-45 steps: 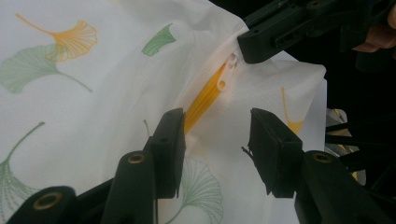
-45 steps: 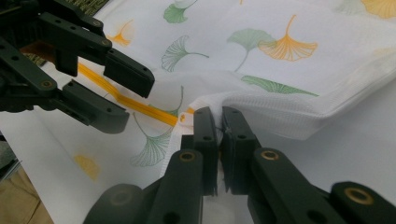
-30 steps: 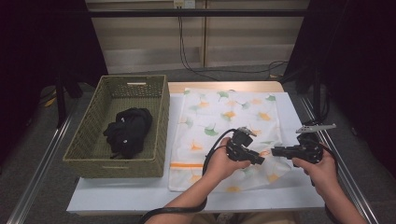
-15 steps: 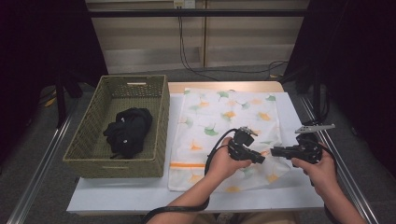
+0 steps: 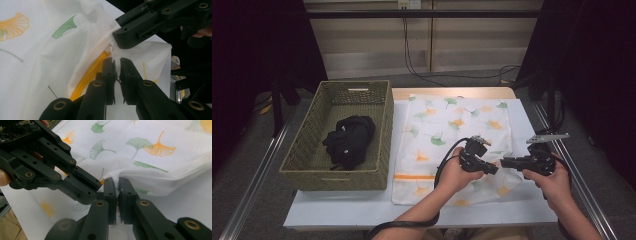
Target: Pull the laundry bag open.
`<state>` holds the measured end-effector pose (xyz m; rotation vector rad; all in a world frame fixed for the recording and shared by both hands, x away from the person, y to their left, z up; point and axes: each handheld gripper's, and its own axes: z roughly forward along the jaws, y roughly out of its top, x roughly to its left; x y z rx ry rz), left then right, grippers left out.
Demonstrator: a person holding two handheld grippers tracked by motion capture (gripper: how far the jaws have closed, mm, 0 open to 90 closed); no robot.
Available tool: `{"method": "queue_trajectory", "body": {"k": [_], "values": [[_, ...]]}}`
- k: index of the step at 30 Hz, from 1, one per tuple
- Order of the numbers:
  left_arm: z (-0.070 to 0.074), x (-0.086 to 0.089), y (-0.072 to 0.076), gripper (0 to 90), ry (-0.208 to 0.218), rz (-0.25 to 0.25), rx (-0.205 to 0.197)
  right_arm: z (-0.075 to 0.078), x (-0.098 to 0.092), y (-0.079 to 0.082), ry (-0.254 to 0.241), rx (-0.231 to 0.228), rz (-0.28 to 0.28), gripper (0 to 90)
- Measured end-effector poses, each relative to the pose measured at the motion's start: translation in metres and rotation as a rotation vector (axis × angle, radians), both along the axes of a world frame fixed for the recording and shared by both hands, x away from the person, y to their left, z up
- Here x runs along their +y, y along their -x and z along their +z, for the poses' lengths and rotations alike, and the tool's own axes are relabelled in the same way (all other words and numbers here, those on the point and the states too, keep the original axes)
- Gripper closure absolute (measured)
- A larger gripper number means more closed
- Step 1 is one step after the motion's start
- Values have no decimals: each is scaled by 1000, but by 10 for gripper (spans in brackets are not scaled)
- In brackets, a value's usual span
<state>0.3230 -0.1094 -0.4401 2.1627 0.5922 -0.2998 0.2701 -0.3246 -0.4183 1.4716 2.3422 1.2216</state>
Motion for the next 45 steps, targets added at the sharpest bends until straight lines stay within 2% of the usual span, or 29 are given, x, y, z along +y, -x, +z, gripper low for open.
{"method": "queue_trajectory", "body": {"k": [2, 3, 5, 8, 19, 29, 31, 34, 39, 41, 45], "values": [[-1, -1, 0, 822, 20, -5, 10, 0, 0, 0, -2, 1, 1, 857], [-1, -1, 0, 822, -2, 1, -2, 0, 0, 0, -3, 1, 2, 857], [0, -3, 1, 822, 10, 16, 2, 0, 0, 0, -4, 0, 4, 857], [0, -3, 0, 823, -7, -2, -9, 0, 1, 0, -4, -2, 7, 857], [2, -5, 1, 876, -16, 29, -16, 1, 1, 1, -13, -7, 13, 857], [3, -4, 1, 885, -18, 36, -16, 2, 1, 1, -26, -7, 10, 857], [4, -3, 1, 893, -31, 27, -30, 2, 1, 1, -25, -8, 10, 857], [5, -3, 1, 899, -28, 29, -21, 2, 2, 2, -25, -8, 11, 857], [9, 0, 0, 900, -56, 18, -14, 1, 2, 2, -30, -8, 16, 857], [10, 0, 1, 900, -84, 20, -24, 1, 3, 2, -31, -10, 23, 857], [12, 0, 2, 900, -96, 25, -21, 1, 4, 2, -33, -10, 23, 857]]}}
